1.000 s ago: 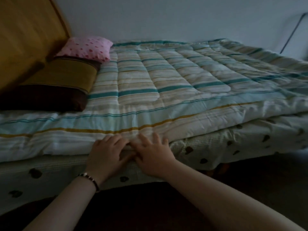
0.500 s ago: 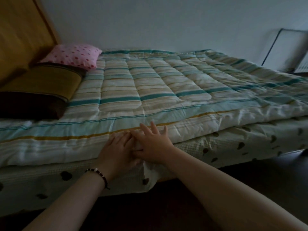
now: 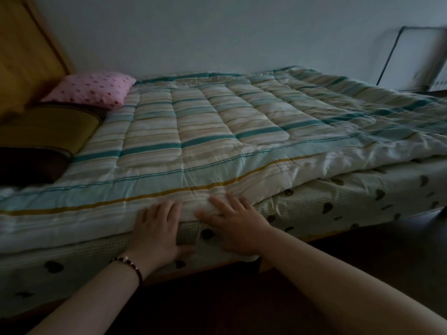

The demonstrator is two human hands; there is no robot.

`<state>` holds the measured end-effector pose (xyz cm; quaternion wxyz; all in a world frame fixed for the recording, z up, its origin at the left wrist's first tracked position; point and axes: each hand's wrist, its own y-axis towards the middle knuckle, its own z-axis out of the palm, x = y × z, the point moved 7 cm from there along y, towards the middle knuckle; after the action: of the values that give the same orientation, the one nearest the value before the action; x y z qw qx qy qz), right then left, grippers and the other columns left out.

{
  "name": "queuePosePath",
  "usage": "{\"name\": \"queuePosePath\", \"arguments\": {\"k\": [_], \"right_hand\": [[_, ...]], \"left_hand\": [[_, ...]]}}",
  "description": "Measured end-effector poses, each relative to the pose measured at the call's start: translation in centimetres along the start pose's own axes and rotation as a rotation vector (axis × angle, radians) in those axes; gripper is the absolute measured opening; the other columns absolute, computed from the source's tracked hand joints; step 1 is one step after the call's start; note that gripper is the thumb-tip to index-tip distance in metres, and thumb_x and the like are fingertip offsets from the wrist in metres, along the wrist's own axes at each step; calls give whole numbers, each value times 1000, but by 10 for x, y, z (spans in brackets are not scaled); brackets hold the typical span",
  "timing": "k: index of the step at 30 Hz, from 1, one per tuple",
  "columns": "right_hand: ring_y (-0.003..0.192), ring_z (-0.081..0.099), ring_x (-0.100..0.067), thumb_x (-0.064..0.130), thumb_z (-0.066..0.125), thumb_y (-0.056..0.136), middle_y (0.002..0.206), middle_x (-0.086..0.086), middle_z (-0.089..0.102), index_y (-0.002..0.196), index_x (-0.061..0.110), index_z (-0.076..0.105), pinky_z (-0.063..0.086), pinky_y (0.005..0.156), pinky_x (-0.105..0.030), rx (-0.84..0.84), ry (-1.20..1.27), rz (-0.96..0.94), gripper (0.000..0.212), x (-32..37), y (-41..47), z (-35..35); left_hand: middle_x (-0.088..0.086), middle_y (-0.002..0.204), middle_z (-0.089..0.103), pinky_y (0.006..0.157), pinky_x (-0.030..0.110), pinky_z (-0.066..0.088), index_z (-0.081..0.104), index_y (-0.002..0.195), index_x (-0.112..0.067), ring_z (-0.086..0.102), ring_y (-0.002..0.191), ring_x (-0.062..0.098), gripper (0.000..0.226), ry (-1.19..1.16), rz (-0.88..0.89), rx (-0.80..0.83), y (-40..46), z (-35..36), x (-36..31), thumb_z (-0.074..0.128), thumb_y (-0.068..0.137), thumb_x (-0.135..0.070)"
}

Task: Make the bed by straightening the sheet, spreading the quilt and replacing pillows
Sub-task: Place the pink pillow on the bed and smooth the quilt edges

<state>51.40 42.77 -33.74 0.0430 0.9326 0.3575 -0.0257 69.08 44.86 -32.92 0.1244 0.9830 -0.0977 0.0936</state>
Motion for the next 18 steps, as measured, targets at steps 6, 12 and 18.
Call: {"name": "queuePosePath", "arguments": {"k": [6, 12, 18], "right_hand": [[153, -5, -27, 74, 58, 79, 167, -1, -1, 158, 33, 2, 3, 121, -59, 28, 68, 164, 104, -60, 4, -21], [151, -7, -37, 82, 58, 70, 166, -3, -7, 157, 31, -2, 6, 119, -61, 46, 54, 177, 118, -87, -11, 8], [147, 18, -45, 64, 76, 67, 164, -13, 16, 155, 27, 11, 21, 117, -59, -91, -49, 88, 116, -84, -28, 14]], "left_hand": [[4, 161, 12, 119, 49, 4, 8, 155, -14, 10, 148, 24, 126, -142, 130, 30, 51, -23, -82, 43, 59, -90], [9, 160, 20, 118, 47, 21, 12, 153, -8, 24, 145, 27, 140, -9, 177, 37, 66, 0, -115, 58, 49, -89], [16, 152, 36, 111, 44, 23, 19, 151, -4, 37, 137, 32, 128, -48, 240, -63, 48, 13, -123, 86, 52, -49]]}}
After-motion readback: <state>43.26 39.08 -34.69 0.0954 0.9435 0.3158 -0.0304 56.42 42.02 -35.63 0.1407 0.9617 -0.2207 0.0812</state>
